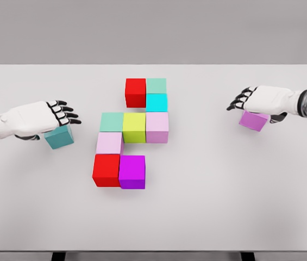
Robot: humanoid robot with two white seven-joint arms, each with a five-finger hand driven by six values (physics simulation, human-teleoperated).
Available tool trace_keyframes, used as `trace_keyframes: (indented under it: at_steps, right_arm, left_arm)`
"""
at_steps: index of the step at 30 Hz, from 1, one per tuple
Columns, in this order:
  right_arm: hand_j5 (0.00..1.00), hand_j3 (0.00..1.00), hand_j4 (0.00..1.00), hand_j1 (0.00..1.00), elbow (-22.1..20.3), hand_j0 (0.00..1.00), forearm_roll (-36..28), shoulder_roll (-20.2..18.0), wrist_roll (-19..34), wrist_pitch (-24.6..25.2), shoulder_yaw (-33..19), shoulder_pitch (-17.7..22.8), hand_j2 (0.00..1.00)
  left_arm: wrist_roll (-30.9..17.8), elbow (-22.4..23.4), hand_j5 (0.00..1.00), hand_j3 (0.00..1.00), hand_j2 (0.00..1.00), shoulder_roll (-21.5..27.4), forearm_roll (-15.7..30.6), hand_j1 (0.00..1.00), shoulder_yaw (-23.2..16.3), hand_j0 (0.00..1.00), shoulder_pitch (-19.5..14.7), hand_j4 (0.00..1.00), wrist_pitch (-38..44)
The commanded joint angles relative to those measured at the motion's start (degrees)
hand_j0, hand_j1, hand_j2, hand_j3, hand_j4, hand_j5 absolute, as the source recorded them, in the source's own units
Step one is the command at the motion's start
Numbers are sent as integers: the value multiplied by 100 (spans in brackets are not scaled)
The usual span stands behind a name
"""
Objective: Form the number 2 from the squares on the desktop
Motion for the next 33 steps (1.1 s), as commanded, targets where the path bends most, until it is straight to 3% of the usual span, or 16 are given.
trace_keyframes:
  at_steps: [1, 14, 16, 20, 24, 25, 26, 27, 33]
  right_arm:
    - [99, 99, 99, 99, 82, 99, 113, 39, -2, 13, 25, 0, 99]
    - [99, 99, 99, 99, 364, 99, 359, 215, -2, 13, 33, -62, 99]
    - [97, 97, 97, 97, 346, 97, 367, 206, -2, 13, 33, -62, 97]
    - [86, 86, 86, 86, 328, 86, 491, 206, -2, 13, 60, -62, 86]
    - [79, 79, 79, 79, 320, 79, 508, 206, -2, 13, 60, -62, 79]
    - [73, 73, 73, 73, 320, 73, 499, 206, -2, 13, 51, -70, 73]
    - [60, 60, 60, 60, 311, 60, 447, 215, -2, 13, 42, -70, 60]
    - [56, 56, 56, 56, 311, 56, 420, 241, -2, 13, 42, -62, 56]
    - [56, 56, 56, 56, 284, 56, 403, 285, -2, 13, -2, -114, 56]
  left_arm:
    - [-6, 15, 100, 100, 100, 0, 26, 100, -18, 100, 0, 100, 4]
    - [-15, 164, 100, 100, 100, -132, -220, 100, -27, 100, -18, 100, 4]
    - [-15, 164, 94, 94, 94, -132, -220, 94, -27, 94, -18, 94, 4]
    - [-164, 164, 69, 69, 69, -132, -255, 69, -27, 69, -53, 69, 4]
    - [-252, 164, 54, 54, 54, -202, -255, 54, -27, 54, -79, 54, 4]
    - [-287, 164, 52, 52, 52, -220, -247, 52, -27, 52, -88, 52, 4]
    - [-296, 173, 51, 51, 51, -229, -238, 51, -27, 51, -123, 51, 4]
    - [-305, 173, 51, 51, 51, -229, -238, 51, -27, 51, -123, 51, 4]
    - [-305, 296, 53, 53, 53, -229, -220, 53, -9, 53, -299, 53, 4]
